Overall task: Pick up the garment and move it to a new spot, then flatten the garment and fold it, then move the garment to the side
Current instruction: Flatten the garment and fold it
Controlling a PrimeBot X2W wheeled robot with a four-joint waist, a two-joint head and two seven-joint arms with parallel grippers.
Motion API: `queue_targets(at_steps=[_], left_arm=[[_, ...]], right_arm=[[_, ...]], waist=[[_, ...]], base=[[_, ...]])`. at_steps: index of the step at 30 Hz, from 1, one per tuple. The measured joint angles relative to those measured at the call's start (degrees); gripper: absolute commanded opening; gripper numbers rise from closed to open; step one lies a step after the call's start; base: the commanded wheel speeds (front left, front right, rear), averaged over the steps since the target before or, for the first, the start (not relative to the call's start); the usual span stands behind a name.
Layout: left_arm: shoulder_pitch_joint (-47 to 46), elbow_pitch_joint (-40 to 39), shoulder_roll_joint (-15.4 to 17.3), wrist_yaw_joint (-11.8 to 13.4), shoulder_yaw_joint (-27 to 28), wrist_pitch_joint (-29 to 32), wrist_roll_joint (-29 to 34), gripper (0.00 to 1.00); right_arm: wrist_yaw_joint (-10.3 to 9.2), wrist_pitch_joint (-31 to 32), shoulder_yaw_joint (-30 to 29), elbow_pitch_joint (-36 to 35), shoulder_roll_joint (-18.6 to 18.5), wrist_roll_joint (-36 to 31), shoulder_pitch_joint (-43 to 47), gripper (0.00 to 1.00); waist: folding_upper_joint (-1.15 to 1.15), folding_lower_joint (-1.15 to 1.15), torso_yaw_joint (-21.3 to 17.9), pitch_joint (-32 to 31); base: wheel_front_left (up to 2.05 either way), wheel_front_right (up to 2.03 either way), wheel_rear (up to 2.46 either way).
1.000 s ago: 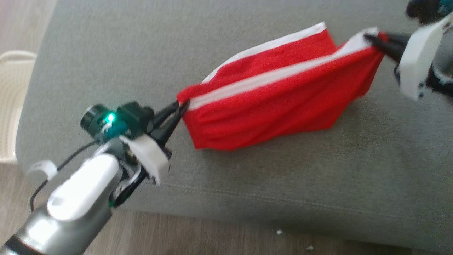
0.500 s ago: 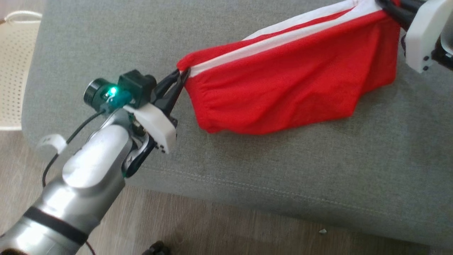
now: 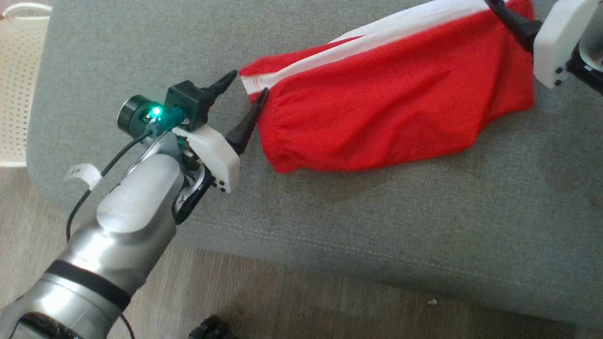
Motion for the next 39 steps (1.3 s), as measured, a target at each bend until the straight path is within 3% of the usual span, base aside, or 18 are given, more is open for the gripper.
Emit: queue_targets(at_steps=[12,20,24,25,28,34,39], left_arm=[[1.0,0.2,-0.2,4.2,5.8,-0.8,-2.2,1.00],[9.4,-13.6,-0.4,8.8,18.9,-0.8,-3.2,1.00],[15.7,-19.7,-2.0,9.2,24.4,-0.8,-1.9,1.00],[15.7,-19.7,-2.0,9.2,24.4,-0.8,-1.9,1.00],[19.9,-24.0,-3.4,9.2,27.7,-0.8,1.7,1.00],[28.2,-28.9,-7.5,8.7,34.2,-0.8,6.0,1.00],[33.9,-30.8,-10.1,6.9,38.2,-0.8,9.1,1.00]], right_arm=[[0.00,-13.6,-2.9,9.2,6.3,0.8,2.4,1.00],[0.00,-21.8,-10.0,12.6,11.3,0.5,8.3,1.00],[0.00,-22.0,-19.1,9.4,12.8,-3.0,11.9,1.00],[0.00,-22.0,-19.1,9.4,12.8,-3.0,11.9,1.00],[0.00,-22.1,-29.2,3.6,13.0,-7.4,15.9,1.00],[0.00,-22.3,-47.4,-7.6,16.2,-20.5,32.4,1.00],[0.00,-22.3,-56.8,-16.2,20.9,-30.2,44.8,1.00]], waist=[[0.00,0.00,-1.8,-5.4],[0.00,0.00,-3.9,-10.4],[0.00,-0.01,-5.1,-12.9],[0.00,-0.01,-5.1,-12.9],[0.00,-0.01,-6.1,-14.7],[0.00,-0.01,-8.3,-18.3],[0.00,-0.01,-9.9,-20.6]], base=[[0.00,0.00,0.00],[0.00,0.00,0.00],[0.00,0.00,0.00],[0.00,0.00,0.00],[0.00,0.00,0.00],[0.00,0.00,0.00],[0.00,0.00,0.00]])
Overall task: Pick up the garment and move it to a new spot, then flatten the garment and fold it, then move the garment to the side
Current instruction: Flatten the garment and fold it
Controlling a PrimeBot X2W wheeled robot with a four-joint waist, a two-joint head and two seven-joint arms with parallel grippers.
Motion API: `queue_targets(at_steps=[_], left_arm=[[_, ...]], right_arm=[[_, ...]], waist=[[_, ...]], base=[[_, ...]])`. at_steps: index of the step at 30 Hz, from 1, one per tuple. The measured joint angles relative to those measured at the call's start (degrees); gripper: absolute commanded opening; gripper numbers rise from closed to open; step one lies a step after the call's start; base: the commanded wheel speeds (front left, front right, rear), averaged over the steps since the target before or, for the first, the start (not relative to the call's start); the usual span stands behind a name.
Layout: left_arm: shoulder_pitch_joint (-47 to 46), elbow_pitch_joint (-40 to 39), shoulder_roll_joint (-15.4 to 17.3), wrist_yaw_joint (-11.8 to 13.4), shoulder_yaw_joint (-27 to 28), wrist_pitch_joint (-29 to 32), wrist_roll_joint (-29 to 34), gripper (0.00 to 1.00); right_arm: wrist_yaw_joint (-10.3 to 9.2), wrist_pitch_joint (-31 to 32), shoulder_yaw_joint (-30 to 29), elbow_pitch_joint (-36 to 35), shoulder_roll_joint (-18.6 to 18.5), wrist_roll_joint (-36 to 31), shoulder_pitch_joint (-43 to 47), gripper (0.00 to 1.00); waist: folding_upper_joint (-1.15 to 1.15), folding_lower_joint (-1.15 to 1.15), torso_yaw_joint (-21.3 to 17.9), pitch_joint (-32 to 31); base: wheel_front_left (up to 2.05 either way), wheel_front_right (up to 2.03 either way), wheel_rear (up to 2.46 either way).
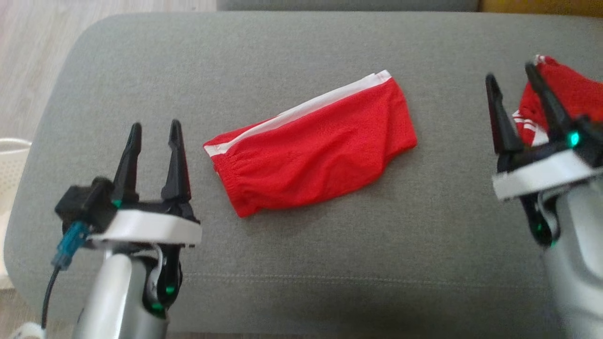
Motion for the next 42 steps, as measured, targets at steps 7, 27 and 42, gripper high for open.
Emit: queue_targets(at_steps=[7,27,42], left_arm=[[5.2,-2.4,-2.0,-2.7,3.5,0.0,4.1,1.00],[9.4,-3.5,-2.4,-3.9,4.5,0.0,6.8,1.00],[5.0,-3.8,-2.4,-3.1,1.6,0.0,5.4,1.00]], right_arm=[[0.00,0.0,-6.8,-8.7,5.2,-11.8,11.5,1.00],[0.00,1.5,-12.8,-9.8,13.1,-18.1,18.9,1.00],[-0.01,18.1,-16.9,0.4,15.6,7.6,9.3,1.00]], waist=[[0.00,0.00,-1.0,-1.6],[0.00,0.00,-0.3,-1.6],[0.00,0.00,4.6,5.2]], base=[[0.00,0.00,0.00],[0.00,0.00,0.00],[0.00,0.00,0.00]])
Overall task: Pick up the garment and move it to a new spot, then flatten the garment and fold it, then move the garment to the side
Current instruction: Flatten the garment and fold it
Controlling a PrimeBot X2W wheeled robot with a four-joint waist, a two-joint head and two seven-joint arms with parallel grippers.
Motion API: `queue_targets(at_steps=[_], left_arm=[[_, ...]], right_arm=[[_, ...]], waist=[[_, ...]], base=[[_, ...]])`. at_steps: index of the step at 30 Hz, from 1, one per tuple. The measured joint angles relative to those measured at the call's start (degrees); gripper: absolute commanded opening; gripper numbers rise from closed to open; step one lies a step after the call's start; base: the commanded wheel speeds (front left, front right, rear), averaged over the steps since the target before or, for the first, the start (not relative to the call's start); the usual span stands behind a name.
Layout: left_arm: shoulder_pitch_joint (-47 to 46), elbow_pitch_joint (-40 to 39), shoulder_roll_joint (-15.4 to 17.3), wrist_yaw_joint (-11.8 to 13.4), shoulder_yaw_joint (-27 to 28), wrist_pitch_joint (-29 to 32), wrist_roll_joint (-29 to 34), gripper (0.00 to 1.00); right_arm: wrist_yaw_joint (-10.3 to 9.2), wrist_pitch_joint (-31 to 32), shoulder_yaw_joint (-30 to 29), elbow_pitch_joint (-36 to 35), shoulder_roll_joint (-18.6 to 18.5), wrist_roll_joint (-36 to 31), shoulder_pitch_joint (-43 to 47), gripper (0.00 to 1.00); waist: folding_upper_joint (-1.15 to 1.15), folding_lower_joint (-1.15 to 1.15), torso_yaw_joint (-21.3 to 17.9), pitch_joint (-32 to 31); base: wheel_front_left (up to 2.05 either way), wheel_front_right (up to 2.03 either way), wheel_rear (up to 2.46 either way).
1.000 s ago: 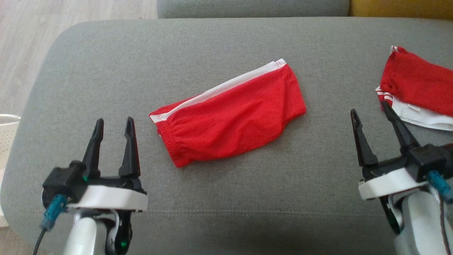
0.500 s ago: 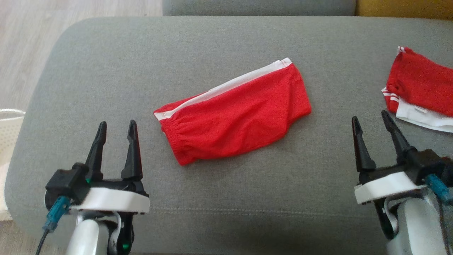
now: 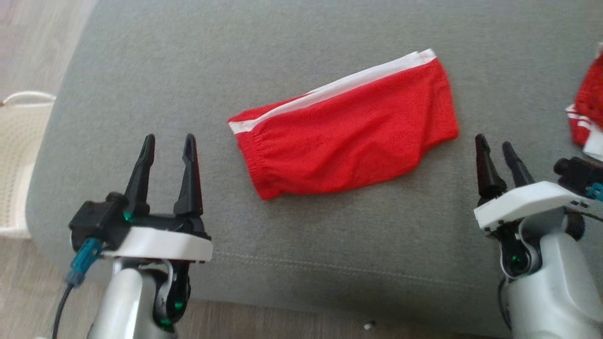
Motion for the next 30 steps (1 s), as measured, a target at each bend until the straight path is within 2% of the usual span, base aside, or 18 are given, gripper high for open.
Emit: queue_targets(at_steps=[2,9,18,27,28,29,30], left_arm=[[-0.8,0.0,0.0,0.3,-1.0,0.0,0.0,1.00],[-1.6,0.0,-0.1,1.1,-1.7,0.0,0.0,1.00],[-2.2,-0.2,-0.2,1.3,-2.7,0.0,-1.0,1.00],[-2.6,-0.2,-0.2,1.7,-3.2,0.0,-1.0,1.00],[-2.6,-0.2,-0.2,1.7,-3.3,0.0,-1.0,1.00],[-2.6,-0.2,-0.2,1.7,-3.3,0.0,-1.0,1.00],[-2.6,-0.2,-0.2,1.8,-3.3,0.0,-1.0,1.00]], right_arm=[[0.00,3.0,-0.3,2.4,0.3,3.2,-1.6,1.00],[0.00,5.0,-1.3,6.9,0.2,5.6,-5.1,1.00],[0.00,6.3,-2.9,12.7,-0.5,5.4,-9.5,1.00],[0.00,8.1,-1.8,17.1,-0.7,5.0,-13.3,0.99],[0.00,8.3,-1.5,17.3,-0.8,5.0,-13.7,0.58],[0.00,8.3,-1.1,17.5,-0.8,5.0,-14.0,0.00],[0.00,8.2,-0.5,17.7,-0.9,5.0,-14.2,0.00]], waist=[[0.00,0.00,1.5,1.2],[0.00,0.00,4.5,2.8],[0.00,0.00,7.4,4.9],[0.00,0.00,8.4,5.2],[0.00,0.00,8.4,5.3],[0.00,0.00,8.4,5.3],[0.00,0.00,8.4,5.3]], base=[[0.00,0.00,0.00],[0.00,0.00,0.00],[0.00,0.00,0.00],[0.00,0.00,0.00],[0.00,0.00,0.00],[0.00,0.00,0.00],[0.00,0.00,0.00]])
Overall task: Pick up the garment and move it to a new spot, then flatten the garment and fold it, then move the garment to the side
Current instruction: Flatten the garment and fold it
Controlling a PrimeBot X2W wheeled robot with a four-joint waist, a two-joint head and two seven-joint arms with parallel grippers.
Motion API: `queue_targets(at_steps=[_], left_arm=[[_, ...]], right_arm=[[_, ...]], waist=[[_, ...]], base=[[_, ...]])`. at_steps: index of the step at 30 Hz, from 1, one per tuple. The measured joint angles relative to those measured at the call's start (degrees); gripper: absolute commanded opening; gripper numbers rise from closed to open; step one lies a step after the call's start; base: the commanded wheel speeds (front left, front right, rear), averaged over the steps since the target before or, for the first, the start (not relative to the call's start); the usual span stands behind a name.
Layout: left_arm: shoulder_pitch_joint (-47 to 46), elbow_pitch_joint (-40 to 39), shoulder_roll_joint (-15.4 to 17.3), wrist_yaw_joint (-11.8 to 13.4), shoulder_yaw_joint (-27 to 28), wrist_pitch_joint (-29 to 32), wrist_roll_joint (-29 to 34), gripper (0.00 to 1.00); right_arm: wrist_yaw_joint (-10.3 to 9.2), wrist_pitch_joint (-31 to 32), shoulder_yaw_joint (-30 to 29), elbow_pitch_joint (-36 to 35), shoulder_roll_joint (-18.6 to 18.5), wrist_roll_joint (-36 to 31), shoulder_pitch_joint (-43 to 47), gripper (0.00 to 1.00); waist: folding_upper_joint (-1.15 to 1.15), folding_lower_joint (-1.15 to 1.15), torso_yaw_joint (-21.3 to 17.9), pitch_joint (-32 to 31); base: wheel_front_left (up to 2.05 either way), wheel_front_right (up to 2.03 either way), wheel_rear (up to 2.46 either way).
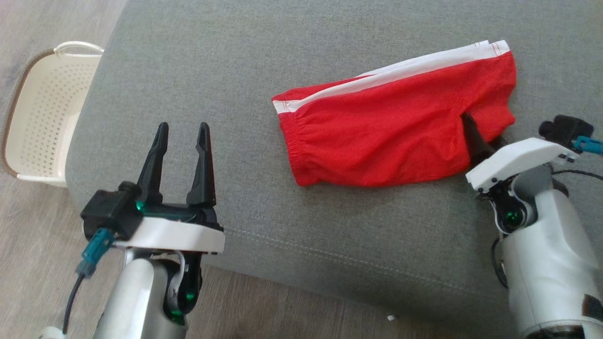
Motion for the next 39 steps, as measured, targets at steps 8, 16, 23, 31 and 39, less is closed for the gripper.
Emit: queue_targets(at_steps=[8,16,23,31,39], left_arm=[[0.0,0.2,0.0,0.0,0.2,0.0,0.0,1.00],[0.0,0.3,0.0,-0.1,0.4,0.0,0.0,1.00],[0.0,0.4,0.0,-0.4,0.5,0.0,0.0,1.00],[0.2,0.7,0.0,-0.5,0.6,0.0,0.1,1.00],[1.0,1.3,0.0,-1.0,0.8,0.0,0.7,1.00]], right_arm=[[0.00,-4.7,2.3,1.1,-0.4,0.0,0.0,0.00],[0.00,-10.3,2.1,1.4,-3.5,-0.2,0.0,0.00],[0.00,-14.2,-1.8,2.8,-5.7,-3.6,0.0,0.00],[0.00,-17.6,-9.3,3.8,-6.8,-13.8,1.0,0.00],[0.00,-17.9,-13.9,2.5,-3.6,-23.0,3.5,0.00]], waist=[[0.00,0.00,-0.9,-0.7],[0.00,0.00,-2.8,-2.3],[0.00,0.00,-4.4,-3.4],[0.00,0.00,-6.1,-4.7],[0.00,0.00,-7.3,-6.3]], base=[[0.00,0.00,0.00],[0.00,0.00,0.00],[0.00,0.00,0.00],[0.00,0.00,0.00],[0.00,0.00,0.00]])
